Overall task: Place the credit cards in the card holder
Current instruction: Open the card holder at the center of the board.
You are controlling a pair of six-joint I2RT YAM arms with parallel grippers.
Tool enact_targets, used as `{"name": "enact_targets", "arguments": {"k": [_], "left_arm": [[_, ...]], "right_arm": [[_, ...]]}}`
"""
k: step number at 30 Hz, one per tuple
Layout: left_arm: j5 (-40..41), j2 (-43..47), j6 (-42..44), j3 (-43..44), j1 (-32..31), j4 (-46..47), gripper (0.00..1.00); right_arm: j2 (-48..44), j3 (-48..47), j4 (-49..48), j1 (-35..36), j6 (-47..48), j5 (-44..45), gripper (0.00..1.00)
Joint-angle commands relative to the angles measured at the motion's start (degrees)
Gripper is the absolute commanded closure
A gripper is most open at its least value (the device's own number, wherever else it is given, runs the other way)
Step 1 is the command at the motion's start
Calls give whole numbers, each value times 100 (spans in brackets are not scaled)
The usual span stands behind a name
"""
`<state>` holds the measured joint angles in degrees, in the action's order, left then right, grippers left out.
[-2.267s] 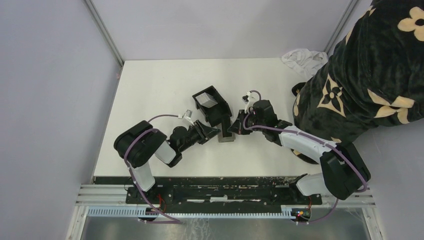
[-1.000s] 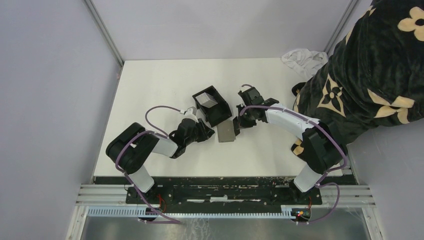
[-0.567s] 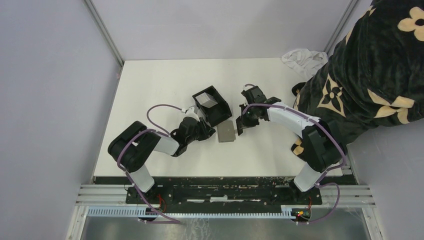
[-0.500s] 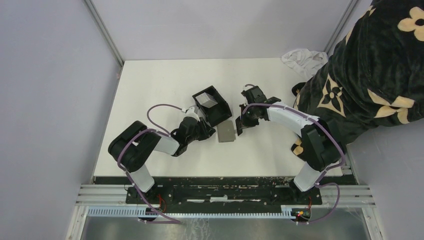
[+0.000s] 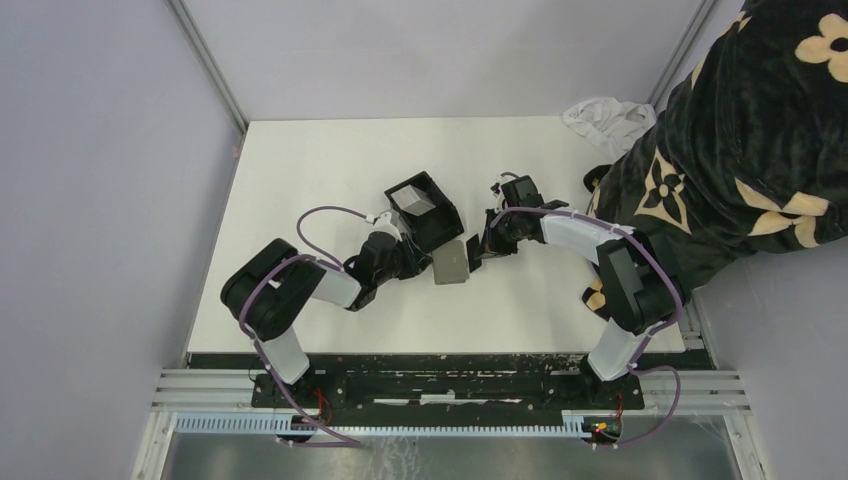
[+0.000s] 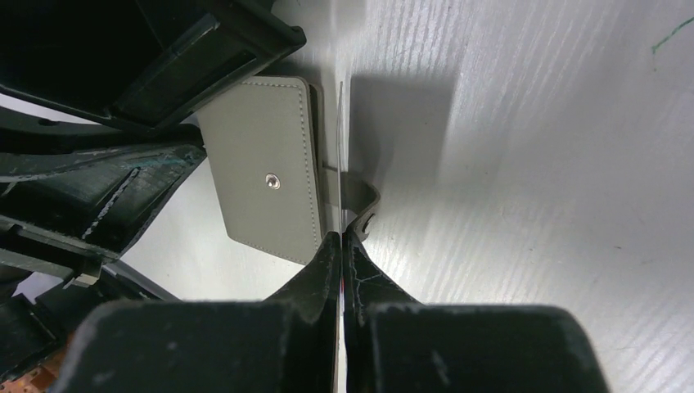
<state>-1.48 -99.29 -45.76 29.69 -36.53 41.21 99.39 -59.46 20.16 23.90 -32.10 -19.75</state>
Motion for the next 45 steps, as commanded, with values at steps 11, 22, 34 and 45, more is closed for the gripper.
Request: {"name": "enact_targets", "arguments": {"k": [11, 22, 34, 45], "left_arm": [[20, -256, 269, 114, 9, 10, 76], [62, -285, 278, 73, 7, -43, 78], [73, -298, 261, 55, -25, -50, 79], [60, -333, 256, 46, -28, -61, 81]], "right_arm": [[-124, 382, -856, -78, -371, -641, 99], [-420, 544, -970, -123, -452, -757, 99], [-683, 662, -993, -134, -508, -814, 99], [-721, 676, -872, -139, -419, -727, 99]]}}
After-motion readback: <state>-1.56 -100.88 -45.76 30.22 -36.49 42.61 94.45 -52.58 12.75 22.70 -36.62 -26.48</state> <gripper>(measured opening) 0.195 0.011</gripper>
